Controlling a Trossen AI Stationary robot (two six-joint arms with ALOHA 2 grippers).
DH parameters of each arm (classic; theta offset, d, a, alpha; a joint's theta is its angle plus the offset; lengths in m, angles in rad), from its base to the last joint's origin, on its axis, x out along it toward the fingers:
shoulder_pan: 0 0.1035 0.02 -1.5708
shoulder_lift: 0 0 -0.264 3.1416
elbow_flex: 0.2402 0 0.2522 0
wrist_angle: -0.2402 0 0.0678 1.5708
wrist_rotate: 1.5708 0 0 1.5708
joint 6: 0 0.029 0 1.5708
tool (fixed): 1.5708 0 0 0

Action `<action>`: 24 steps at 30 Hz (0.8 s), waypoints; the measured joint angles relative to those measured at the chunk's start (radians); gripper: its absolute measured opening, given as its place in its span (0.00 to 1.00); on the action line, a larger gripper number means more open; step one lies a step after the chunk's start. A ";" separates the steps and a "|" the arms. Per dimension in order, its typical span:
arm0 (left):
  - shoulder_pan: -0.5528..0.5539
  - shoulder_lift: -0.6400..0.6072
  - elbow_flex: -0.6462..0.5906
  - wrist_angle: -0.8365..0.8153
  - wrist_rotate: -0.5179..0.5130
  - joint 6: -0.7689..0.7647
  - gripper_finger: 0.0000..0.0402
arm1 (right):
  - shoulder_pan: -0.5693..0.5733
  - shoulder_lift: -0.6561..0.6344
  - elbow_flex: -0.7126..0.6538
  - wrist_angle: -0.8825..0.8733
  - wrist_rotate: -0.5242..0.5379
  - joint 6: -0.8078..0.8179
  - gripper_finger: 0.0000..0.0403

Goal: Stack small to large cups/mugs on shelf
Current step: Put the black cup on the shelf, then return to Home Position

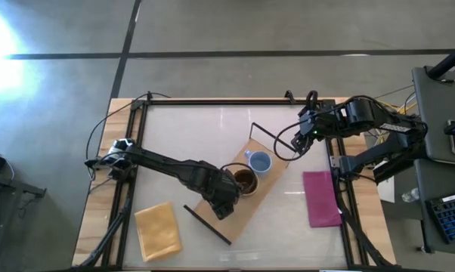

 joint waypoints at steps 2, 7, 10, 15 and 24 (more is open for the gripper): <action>-0.001 0.000 0.000 0.000 0.000 -0.005 0.15 | 0.000 0.000 0.000 0.000 0.005 0.000 0.59; -0.001 0.000 0.000 0.000 0.004 -0.015 0.21 | 0.000 -0.001 -0.001 0.000 0.008 -0.003 0.59; -0.001 0.000 0.000 0.000 0.007 -0.016 0.22 | 0.000 -0.002 -0.001 0.000 0.008 -0.004 0.59; -0.002 0.000 0.000 0.000 0.009 -0.026 0.22 | 0.000 -0.002 -0.002 0.000 0.008 -0.010 0.59; -0.002 -0.065 -0.001 0.013 0.003 -0.032 0.22 | 0.000 -0.004 -0.002 0.000 0.008 -0.043 0.59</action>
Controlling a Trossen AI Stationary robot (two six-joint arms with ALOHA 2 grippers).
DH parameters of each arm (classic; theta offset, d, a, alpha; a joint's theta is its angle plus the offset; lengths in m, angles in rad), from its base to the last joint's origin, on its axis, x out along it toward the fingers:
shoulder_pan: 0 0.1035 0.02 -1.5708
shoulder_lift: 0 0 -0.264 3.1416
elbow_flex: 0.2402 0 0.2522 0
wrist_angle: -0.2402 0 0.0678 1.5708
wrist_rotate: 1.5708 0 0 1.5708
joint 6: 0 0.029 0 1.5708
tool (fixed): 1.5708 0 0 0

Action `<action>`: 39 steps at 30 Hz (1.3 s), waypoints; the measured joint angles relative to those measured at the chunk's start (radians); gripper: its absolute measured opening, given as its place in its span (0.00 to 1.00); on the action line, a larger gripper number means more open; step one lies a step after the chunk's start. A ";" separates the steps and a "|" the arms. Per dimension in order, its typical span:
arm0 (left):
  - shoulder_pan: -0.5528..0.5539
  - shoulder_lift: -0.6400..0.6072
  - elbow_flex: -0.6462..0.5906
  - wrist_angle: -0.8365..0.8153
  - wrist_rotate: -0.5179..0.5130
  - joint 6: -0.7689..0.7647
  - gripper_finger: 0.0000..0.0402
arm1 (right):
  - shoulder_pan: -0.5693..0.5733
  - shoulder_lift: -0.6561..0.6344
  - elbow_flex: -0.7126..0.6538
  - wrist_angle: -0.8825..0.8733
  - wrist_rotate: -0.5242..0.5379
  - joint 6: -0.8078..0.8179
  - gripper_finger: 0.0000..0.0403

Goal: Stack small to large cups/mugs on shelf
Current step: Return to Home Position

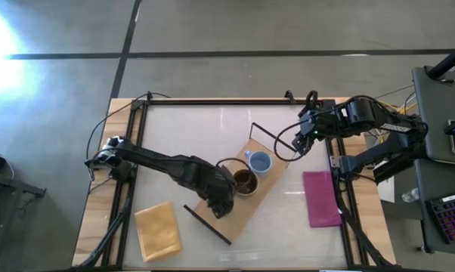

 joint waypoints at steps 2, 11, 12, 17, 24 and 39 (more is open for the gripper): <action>0.000 -0.026 0.000 0.015 -0.007 0.028 0.22 | 0.000 0.000 0.000 0.000 0.000 -0.028 0.59; 0.001 -0.161 0.000 0.131 -0.012 0.235 0.22 | 0.000 0.000 0.001 0.000 -0.059 -0.115 0.59; 0.001 -0.177 0.000 0.164 -0.014 0.235 0.22 | 0.000 -0.001 0.002 0.002 -0.061 -0.112 0.59; -0.002 -0.243 0.000 0.361 0.054 0.357 0.22 | 0.021 -0.002 0.030 0.053 -0.158 -0.036 0.59; 0.019 -0.314 0.000 0.664 0.197 0.576 0.22 | 0.105 -0.037 0.050 0.556 -0.503 -0.296 0.59; 0.092 -0.466 -0.347 1.002 0.353 0.602 0.22 | 0.298 -0.144 -0.122 0.853 -0.503 -0.315 0.59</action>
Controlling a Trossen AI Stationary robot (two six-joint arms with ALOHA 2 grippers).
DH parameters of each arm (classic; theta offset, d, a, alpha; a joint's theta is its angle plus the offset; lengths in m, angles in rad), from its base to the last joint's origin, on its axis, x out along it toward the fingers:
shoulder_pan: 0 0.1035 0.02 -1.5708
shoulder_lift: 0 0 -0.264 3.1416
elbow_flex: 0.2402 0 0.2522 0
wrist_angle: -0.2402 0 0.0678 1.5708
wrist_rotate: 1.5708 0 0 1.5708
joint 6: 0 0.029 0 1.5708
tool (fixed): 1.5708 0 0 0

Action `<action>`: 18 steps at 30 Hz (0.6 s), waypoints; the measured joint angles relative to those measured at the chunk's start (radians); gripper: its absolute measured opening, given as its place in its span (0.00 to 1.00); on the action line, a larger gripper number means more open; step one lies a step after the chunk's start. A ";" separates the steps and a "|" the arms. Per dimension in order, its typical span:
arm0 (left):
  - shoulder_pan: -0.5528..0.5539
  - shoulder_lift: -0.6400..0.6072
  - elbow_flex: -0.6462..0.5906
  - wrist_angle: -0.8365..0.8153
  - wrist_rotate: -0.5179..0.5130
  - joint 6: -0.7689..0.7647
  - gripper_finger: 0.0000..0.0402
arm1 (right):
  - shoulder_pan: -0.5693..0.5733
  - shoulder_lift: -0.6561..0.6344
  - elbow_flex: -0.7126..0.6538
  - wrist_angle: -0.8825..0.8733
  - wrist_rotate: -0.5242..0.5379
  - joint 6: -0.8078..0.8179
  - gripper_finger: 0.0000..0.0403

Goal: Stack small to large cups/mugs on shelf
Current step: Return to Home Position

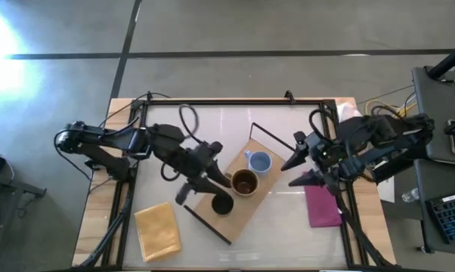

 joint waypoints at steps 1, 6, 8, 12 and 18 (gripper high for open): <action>0.013 -0.029 -0.057 0.067 0.022 -0.002 0.22 | 0.000 -0.021 -0.041 0.049 0.003 0.004 0.59; 0.085 -0.193 -0.311 0.215 0.027 -0.027 0.22 | -0.015 -0.179 -0.267 0.272 0.005 0.006 0.59; 0.117 -0.269 -0.392 0.237 0.016 -0.026 0.22 | -0.033 -0.265 -0.346 0.303 0.005 0.002 0.59; 0.192 -0.421 -0.512 0.246 -0.006 -0.018 0.22 | -0.066 -0.440 -0.464 0.330 0.007 -0.017 0.59; 0.306 -0.609 -0.647 0.244 -0.021 0.008 0.22 | -0.078 -0.667 -0.591 0.400 0.006 -0.099 0.59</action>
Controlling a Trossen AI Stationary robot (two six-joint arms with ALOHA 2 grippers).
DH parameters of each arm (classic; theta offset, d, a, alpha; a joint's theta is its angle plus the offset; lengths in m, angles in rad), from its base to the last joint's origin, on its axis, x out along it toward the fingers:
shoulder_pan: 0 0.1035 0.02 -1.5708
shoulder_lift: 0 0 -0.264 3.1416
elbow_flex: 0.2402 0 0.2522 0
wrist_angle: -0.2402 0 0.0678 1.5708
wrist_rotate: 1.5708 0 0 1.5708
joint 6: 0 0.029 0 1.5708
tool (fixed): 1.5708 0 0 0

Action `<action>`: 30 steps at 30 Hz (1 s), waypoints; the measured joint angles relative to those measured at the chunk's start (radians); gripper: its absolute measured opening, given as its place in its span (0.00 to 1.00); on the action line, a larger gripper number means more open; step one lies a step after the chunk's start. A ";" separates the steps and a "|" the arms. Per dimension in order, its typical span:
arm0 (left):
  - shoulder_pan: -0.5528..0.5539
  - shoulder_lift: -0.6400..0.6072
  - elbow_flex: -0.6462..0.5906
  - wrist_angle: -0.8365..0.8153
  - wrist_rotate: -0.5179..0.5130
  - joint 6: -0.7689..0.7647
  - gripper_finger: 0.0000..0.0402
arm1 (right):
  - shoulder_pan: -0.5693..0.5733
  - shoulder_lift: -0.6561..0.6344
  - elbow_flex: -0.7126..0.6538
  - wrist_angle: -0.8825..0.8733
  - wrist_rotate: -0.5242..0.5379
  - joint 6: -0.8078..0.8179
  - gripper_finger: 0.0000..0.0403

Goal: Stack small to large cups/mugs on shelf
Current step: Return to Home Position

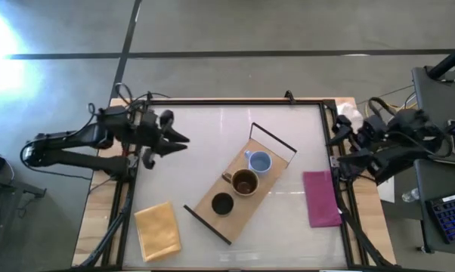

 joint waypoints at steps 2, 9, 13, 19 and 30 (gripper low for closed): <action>0.021 -0.052 -0.040 0.002 -0.002 -0.001 0.22 | 0.000 -0.055 -0.041 0.018 0.001 -0.019 0.59; 0.041 -0.201 -0.183 0.005 -0.081 -0.012 0.22 | 0.000 -0.193 -0.176 0.041 0.044 -0.027 0.59; 0.041 -0.262 -0.272 0.009 -0.146 -0.036 0.22 | 0.000 -0.270 -0.250 0.079 0.057 -0.034 0.59; 0.041 -0.361 -0.416 0.046 -0.148 -0.069 0.22 | 0.000 -0.383 -0.381 0.153 0.080 -0.026 0.59; 0.040 -0.576 -0.654 0.136 -0.148 -0.120 0.22 | 0.000 -0.463 -0.603 0.313 0.094 -0.004 0.59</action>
